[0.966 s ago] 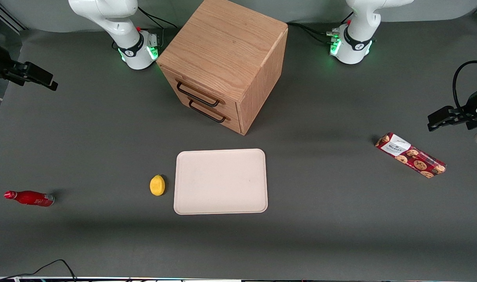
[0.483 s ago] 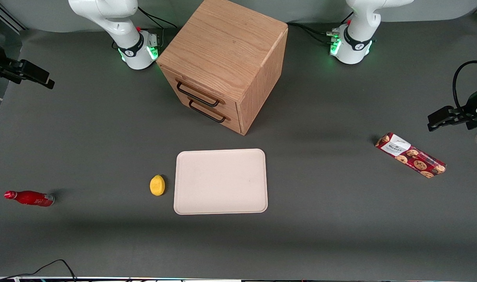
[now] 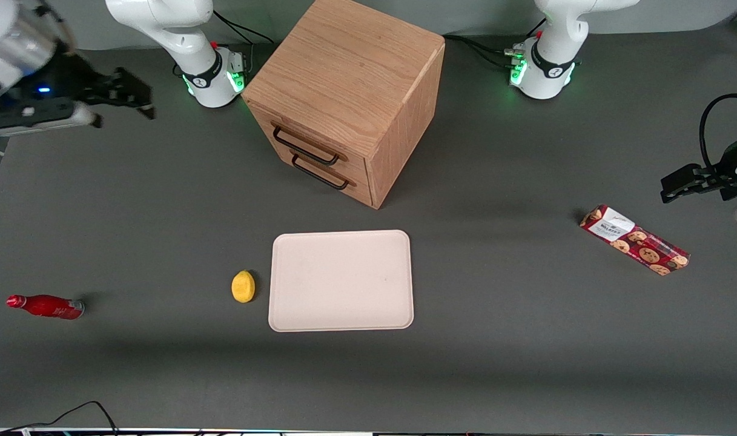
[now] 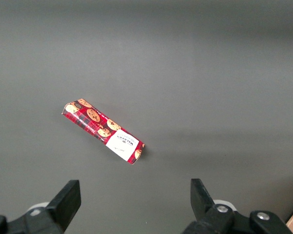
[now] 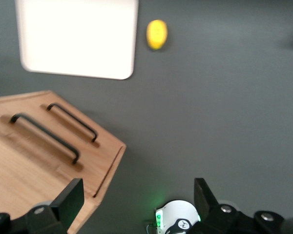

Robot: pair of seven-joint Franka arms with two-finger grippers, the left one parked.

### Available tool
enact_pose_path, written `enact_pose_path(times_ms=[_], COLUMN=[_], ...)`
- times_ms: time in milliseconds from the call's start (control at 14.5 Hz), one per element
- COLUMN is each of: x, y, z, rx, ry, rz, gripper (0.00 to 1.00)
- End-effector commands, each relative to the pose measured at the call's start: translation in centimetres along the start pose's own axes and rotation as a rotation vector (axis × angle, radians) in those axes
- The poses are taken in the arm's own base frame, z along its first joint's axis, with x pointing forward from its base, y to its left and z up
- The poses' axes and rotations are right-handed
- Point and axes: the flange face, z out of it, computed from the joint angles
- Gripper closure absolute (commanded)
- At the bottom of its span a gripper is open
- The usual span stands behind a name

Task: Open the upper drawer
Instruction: 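Move the right gripper toward the upper drawer's black handle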

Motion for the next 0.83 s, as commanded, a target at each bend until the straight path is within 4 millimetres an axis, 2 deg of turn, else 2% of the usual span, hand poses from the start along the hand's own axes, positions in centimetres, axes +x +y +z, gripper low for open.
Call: enact_pose_path(times_ms=[0,207,414,621,759], x=[1.6,3.2,5.9,8.1,8.8], y=[-2.8,-4.8,-5.8,-9.6,-11.7], z=[1.4,4.2,8.8,13.1,14.5], rx=[0.067,0.129,0.193,0.254,0.263], ry=[-0.044,-0.093,-0.171,-0.189,-0.139], rz=[-0.123,-0.428,-0.627,-0.739,-0.752], gripper=[0.00,0.00,0.00,0.00,0.00])
